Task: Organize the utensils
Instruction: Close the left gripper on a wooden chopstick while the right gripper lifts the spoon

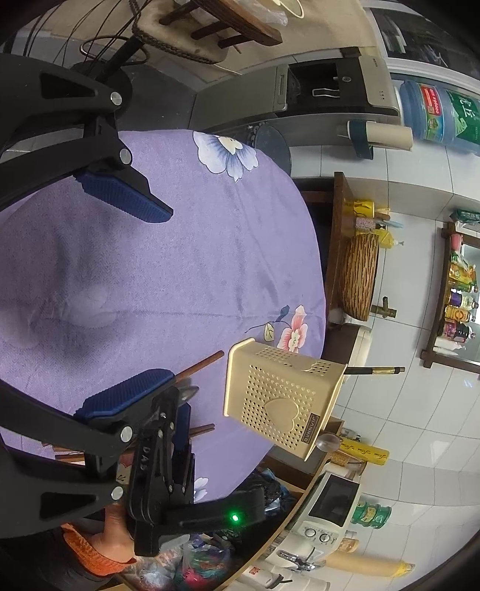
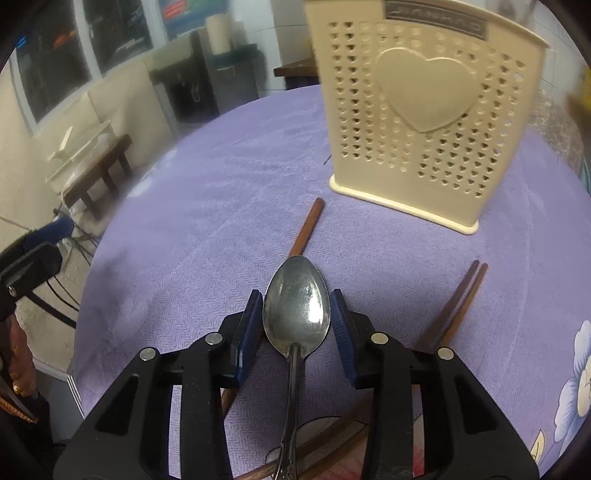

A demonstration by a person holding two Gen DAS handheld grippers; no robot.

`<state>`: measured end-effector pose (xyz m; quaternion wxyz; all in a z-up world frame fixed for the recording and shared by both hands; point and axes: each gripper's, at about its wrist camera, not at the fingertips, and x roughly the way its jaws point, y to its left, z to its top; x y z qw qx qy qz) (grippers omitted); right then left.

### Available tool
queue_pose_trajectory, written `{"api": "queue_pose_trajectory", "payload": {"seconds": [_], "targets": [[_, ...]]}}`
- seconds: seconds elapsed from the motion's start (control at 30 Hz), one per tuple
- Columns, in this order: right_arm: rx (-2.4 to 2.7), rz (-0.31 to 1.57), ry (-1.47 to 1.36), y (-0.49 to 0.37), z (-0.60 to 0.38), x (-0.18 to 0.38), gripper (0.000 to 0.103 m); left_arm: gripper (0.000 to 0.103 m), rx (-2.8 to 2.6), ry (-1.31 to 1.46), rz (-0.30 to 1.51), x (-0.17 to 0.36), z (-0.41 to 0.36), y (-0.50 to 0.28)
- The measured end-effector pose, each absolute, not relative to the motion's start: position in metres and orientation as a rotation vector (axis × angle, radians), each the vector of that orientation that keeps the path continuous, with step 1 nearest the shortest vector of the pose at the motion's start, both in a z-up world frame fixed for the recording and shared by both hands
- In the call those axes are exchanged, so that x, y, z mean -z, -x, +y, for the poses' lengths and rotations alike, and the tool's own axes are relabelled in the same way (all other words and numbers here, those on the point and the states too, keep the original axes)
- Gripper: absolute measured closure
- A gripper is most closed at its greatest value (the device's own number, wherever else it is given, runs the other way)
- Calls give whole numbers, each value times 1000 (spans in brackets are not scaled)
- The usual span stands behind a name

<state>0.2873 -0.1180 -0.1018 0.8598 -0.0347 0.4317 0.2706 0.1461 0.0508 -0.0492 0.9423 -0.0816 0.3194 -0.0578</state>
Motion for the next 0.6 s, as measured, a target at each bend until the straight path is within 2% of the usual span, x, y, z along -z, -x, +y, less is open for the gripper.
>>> {"api": "queue_pose_trajectory", "payload": {"seconds": [0.17, 0.27, 0.43, 0.6], "targets": [[-476, 818, -38, -268, -157, 71, 65, 23, 122, 170, 687, 57, 45, -157], [-378, 738, -61, -246, -186, 49, 65, 30, 156, 179, 724, 64, 35, -166], [-267, 658, -130, -215, -232, 28, 65, 52, 247, 142, 790, 71, 3, -187], [-213, 636, -170, -202, -254, 25, 65, 64, 385, 34, 831, 67, -53, -205]]}}
